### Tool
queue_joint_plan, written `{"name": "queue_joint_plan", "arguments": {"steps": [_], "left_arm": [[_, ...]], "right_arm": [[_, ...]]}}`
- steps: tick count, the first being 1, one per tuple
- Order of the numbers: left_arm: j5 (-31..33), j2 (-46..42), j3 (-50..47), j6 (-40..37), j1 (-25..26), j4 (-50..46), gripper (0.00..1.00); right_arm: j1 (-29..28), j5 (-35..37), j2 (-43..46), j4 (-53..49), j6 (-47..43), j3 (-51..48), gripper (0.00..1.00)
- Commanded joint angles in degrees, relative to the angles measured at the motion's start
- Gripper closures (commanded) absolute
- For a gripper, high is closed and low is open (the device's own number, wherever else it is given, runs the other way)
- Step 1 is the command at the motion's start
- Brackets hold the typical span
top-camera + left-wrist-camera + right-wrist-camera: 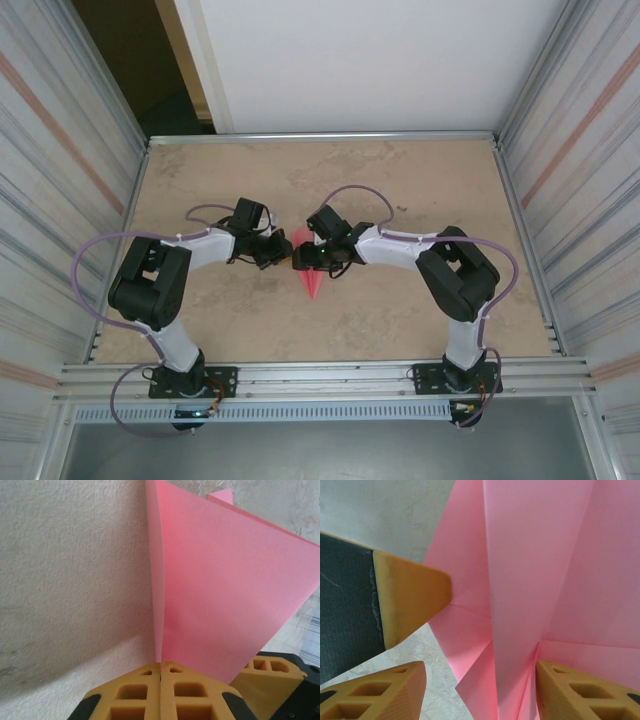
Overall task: Fold a paper plane with a square sheet of paper (pick it up from the middle)
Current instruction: Move the paper plane to the top-center of the table.
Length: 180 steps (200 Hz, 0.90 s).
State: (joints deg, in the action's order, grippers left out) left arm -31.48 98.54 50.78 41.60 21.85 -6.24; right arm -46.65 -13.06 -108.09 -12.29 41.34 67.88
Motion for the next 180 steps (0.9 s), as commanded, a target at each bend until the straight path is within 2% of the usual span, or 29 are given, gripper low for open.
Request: {"name": "queue_joint_plan", "arguments": {"steps": [1, 42, 88, 146, 180], "left_arm": [[0.1, -1.9, 0.6, -1.1, 0.3, -1.6, 0.95], [0.3, -1.9, 0.7, -1.1, 0.3, -1.9, 0.95], [0.4, -2.0, 0.8, -1.0, 0.3, -1.9, 0.95], [0.2, -2.3, 0.6, -0.9, 0.3, -2.0, 0.95], [0.3, -2.6, 0.4, -0.7, 0.3, -1.9, 0.94]], "right_arm": [[-0.8, 0.8, -1.3, -3.1, 0.3, 2.3, 0.44], [-1.4, 4.7, -1.6, -6.1, 2.6, 3.0, 0.5], [-1.9, 6.4, -2.8, -8.0, 3.8, 4.4, 0.61], [-2.6, 8.3, -3.6, -10.1, 4.5, 5.6, 0.61], [-2.5, 8.8, -4.2, -11.2, 5.6, 6.0, 0.73]]}}
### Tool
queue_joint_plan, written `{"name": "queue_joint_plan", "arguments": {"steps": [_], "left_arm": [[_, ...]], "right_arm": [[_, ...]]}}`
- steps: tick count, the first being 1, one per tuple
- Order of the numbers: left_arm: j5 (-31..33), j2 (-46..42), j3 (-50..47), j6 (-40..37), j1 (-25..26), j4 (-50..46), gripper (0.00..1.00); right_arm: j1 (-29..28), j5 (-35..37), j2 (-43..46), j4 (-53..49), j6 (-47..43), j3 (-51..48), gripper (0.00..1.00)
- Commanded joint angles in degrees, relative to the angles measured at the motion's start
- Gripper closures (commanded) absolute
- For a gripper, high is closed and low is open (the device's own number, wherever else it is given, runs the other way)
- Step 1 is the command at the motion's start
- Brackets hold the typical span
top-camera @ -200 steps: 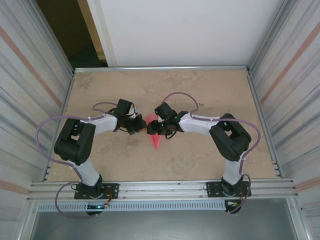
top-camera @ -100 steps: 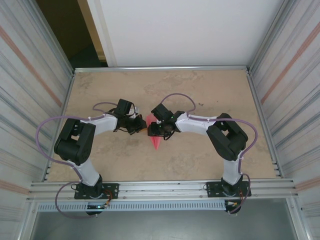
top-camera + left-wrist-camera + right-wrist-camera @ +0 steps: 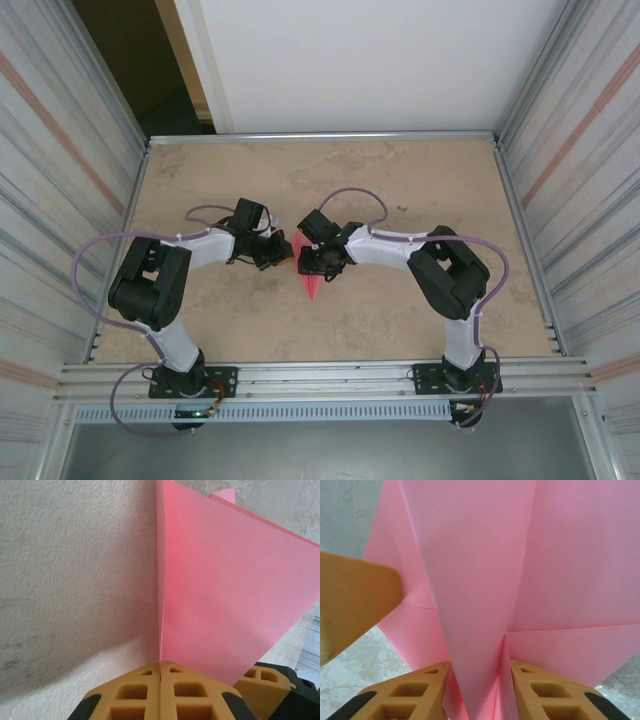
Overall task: Fold a paper plane with a square sheet of paper (pick it up from the middle)
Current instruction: Move the paper plane to the top-center of the table.
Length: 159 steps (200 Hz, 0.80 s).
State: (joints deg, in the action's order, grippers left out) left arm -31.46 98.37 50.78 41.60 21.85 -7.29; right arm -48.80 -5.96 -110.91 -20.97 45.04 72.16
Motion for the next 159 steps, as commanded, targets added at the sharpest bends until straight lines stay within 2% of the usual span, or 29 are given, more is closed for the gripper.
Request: {"name": "queue_joint_plan", "arguments": {"steps": [1, 50, 73, 90, 118, 159], "left_arm": [[0.3, -2.4, 0.4, -0.7, 0.3, -0.8, 0.94], [0.3, -3.6, 0.2, -0.5, 0.3, -1.1, 0.9], [1.0, -4.8, 0.3, -0.7, 0.1, -2.2, 0.84], [1.6, -6.3, 0.0, -0.9, -0.9, -2.8, 0.78], [3.0, -9.9, -1.2, -1.9, -4.3, -5.0, 0.6], [6.9, -16.8, -3.6, -4.9, -9.7, -9.6, 0.42]], "right_arm": [[-0.3, 1.7, -1.3, -2.5, 1.9, 1.6, 0.73], [-0.2, 2.3, -2.0, -3.2, 3.2, 1.9, 0.81], [0.0, 3.2, -1.7, -4.0, 3.4, 2.1, 0.87], [0.3, 5.2, -1.1, -5.3, 2.8, 2.3, 0.89], [2.6, 8.9, 0.7, -7.7, -0.4, 2.8, 0.91], [10.0, 10.9, 0.3, -11.7, -9.1, 6.8, 0.91]]}}
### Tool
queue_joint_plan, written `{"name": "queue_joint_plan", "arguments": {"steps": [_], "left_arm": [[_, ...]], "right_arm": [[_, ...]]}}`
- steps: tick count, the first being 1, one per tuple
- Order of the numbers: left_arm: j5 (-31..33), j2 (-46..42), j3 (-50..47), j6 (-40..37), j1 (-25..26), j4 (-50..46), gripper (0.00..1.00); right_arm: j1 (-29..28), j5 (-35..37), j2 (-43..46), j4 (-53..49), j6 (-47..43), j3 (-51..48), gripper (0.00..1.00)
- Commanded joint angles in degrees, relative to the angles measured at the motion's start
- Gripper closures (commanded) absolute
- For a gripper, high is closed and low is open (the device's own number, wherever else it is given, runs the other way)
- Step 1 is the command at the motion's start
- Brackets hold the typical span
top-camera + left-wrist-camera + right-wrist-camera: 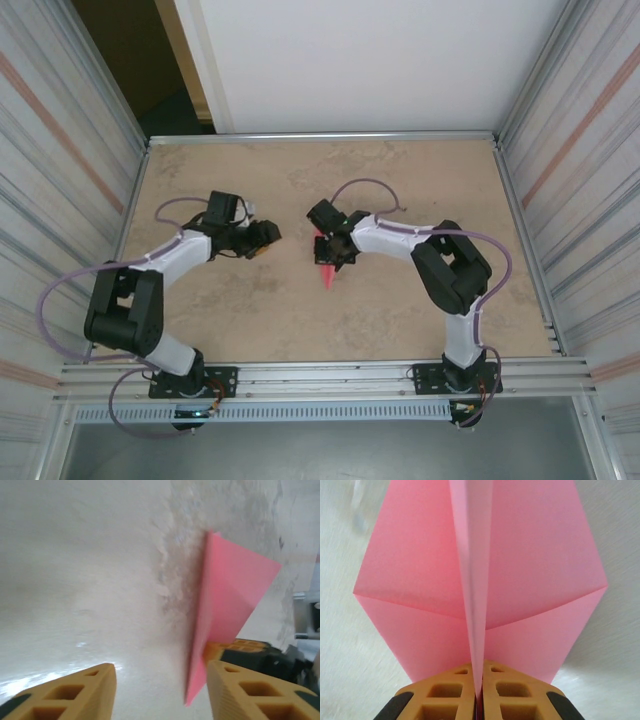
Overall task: Fold a paper plane with a square sheet of paper (pick it up from the middle)
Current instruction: Move the paper plane to the top-center of the table.
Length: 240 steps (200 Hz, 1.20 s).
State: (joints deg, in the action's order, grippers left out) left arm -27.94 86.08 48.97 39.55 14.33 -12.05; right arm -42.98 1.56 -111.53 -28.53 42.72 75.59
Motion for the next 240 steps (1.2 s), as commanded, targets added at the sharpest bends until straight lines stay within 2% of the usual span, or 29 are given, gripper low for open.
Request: {"name": "queue_joint_plan", "arguments": {"steps": [1, 50, 77, 123, 177, 240], "left_arm": [[3.4, -4.6, -1.9, -2.9, -2.3, -4.9, 0.42], [8.3, -10.4, -3.2, -5.7, -4.2, -8.9, 0.22], [9.0, -10.8, -3.6, -5.9, -4.2, -9.0, 0.16], [9.0, -9.9, -3.8, -5.7, -4.2, -8.6, 0.11], [8.7, -9.1, -3.4, -5.8, -4.3, -8.4, 0.08], [8.7, -8.5, -3.4, -5.8, -4.2, -8.3, 0.07]], "right_arm": [[4.4, 3.4, 0.8, -4.1, -7.0, 3.5, 0.91], [10.1, 1.7, -5.6, -9.8, -17.0, 13.3, 0.9], [11.3, 1.1, -8.6, -11.4, -19.2, 17.2, 0.89], [12.0, 0.9, -11.6, -12.6, -19.7, 19.4, 0.86], [12.2, 0.1, -12.4, -13.2, -17.4, 19.3, 0.73], [12.1, -0.5, -14.3, -13.7, -16.2, 19.5, 0.69]]}}
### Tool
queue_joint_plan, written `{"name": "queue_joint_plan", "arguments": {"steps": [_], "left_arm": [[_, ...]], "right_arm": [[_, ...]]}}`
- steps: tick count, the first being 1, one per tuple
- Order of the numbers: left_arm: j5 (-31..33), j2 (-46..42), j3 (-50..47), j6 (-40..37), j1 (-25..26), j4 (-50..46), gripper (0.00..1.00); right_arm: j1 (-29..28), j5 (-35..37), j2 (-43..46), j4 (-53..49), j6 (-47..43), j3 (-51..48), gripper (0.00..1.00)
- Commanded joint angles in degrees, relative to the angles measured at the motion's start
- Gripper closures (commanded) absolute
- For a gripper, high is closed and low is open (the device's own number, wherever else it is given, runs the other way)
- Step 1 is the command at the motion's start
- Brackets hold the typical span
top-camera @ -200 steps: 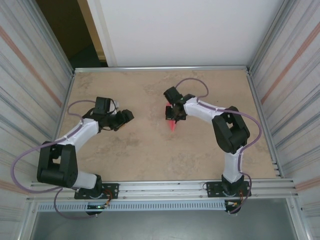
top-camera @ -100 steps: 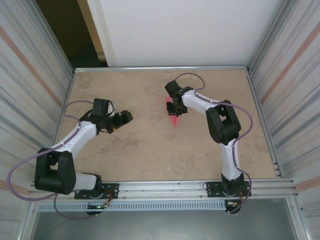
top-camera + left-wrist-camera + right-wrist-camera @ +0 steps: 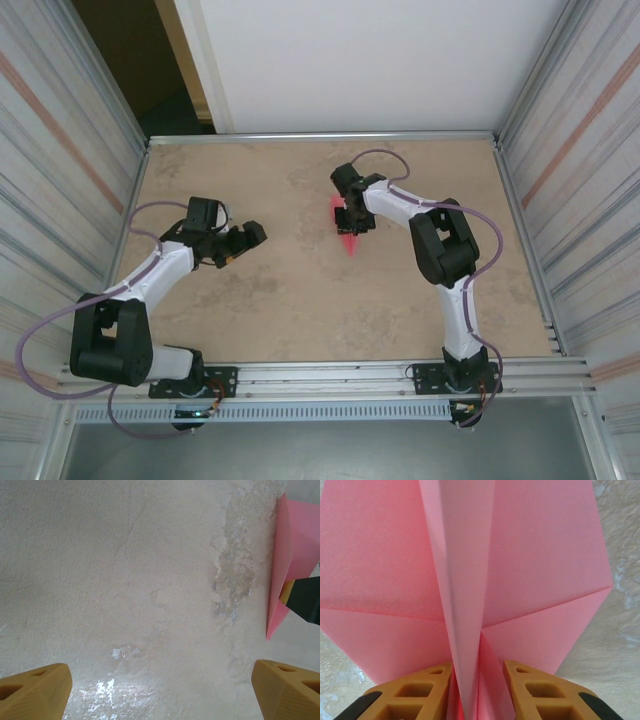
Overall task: Fold a paper plane with a square sheet of paper (pick it up from the middle)
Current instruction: Move the paper plane to the top-center of the table.
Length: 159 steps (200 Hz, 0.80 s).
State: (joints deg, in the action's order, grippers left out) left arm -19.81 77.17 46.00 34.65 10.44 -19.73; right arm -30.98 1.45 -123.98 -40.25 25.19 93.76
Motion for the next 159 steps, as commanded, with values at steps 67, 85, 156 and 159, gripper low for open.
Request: {"name": "queue_joint_plan", "arguments": {"steps": [67, 85, 156, 159], "left_arm": [[0.3, 1.2, -0.6, -1.0, -0.4, -0.5, 0.06], [0.3, 1.3, -0.6, -1.1, -0.3, -0.5, 0.06], [-0.1, 2.4, -0.5, -1.2, -0.4, -0.3, 0.06], [-0.1, 2.4, -0.5, -1.1, -0.3, -0.3, 0.06]], "right_arm": [[-0.7, 3.9, -4.8, -4.1, 1.5, 1.9, 0.62], [-1.1, 5.9, -5.7, -4.9, 1.6, 2.0, 0.59], [-3.6, 11.7, -9.0, -6.9, 1.8, 3.5, 0.58], [-3.6, 11.4, -9.1, -6.7, 1.9, 3.3, 0.58]]}}
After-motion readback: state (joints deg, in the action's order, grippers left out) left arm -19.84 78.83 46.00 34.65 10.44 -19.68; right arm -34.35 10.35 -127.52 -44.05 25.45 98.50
